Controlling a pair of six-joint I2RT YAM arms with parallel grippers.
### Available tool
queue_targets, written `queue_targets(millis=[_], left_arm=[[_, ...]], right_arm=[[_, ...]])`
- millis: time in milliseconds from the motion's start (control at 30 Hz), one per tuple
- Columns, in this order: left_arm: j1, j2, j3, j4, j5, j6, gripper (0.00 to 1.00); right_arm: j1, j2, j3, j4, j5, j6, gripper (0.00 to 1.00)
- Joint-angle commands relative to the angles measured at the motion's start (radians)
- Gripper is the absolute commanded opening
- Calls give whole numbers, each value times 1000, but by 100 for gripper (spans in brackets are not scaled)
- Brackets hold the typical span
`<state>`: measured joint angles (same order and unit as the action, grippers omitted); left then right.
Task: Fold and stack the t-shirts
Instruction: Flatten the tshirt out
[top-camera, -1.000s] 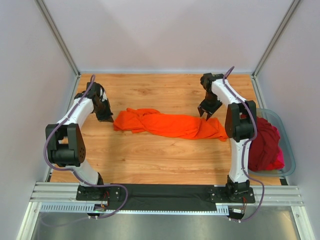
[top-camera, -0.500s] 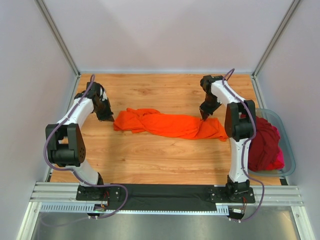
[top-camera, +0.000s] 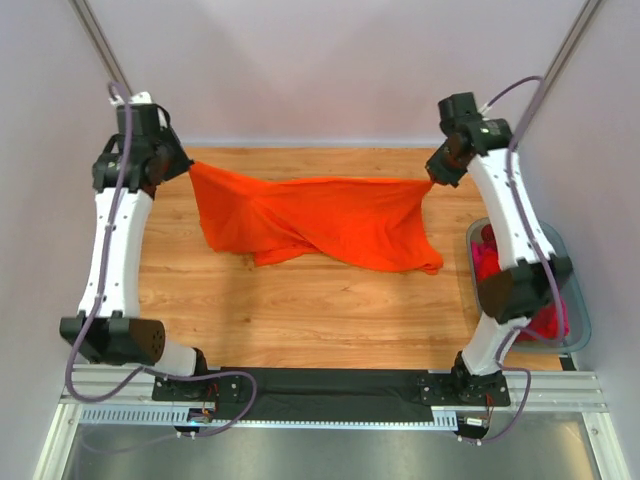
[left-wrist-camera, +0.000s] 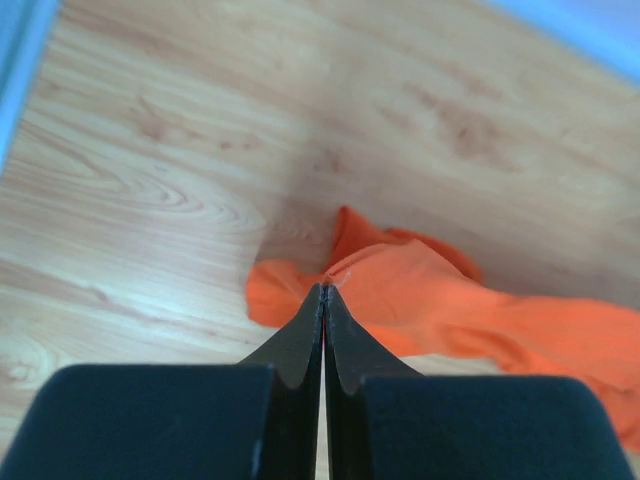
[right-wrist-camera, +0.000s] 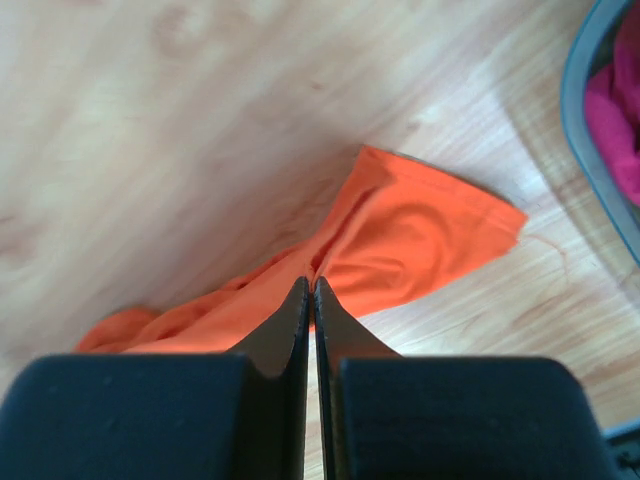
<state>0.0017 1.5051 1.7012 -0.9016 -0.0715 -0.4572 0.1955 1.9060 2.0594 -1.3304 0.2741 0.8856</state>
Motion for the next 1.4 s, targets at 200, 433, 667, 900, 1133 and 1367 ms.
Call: queue_targets(millis=[200, 433, 667, 900, 1133, 1367], left_arm=[[-55, -359, 78, -30, -53, -208, 0], [-71, -647, 147, -28, -24, -251, 0], [-71, -660, 482, -224, -56, -219, 0], [-71, -577, 470, -49, -140, -19, 0], [-71, -359, 229, 287, -137, 141, 0], [-69, -146, -109, 628, -27, 167, 0]], right_arm=[[5, -660, -125, 74, -137, -71, 0], [5, -887, -24, -27, -191, -112, 0], [5, -979, 102, -32, -230, -120, 0], [5, -954, 39, 141, -116, -105, 0], [5, -868, -316, 437, -3, -94, 0], [4, -754, -738, 812, 40, -74, 0]])
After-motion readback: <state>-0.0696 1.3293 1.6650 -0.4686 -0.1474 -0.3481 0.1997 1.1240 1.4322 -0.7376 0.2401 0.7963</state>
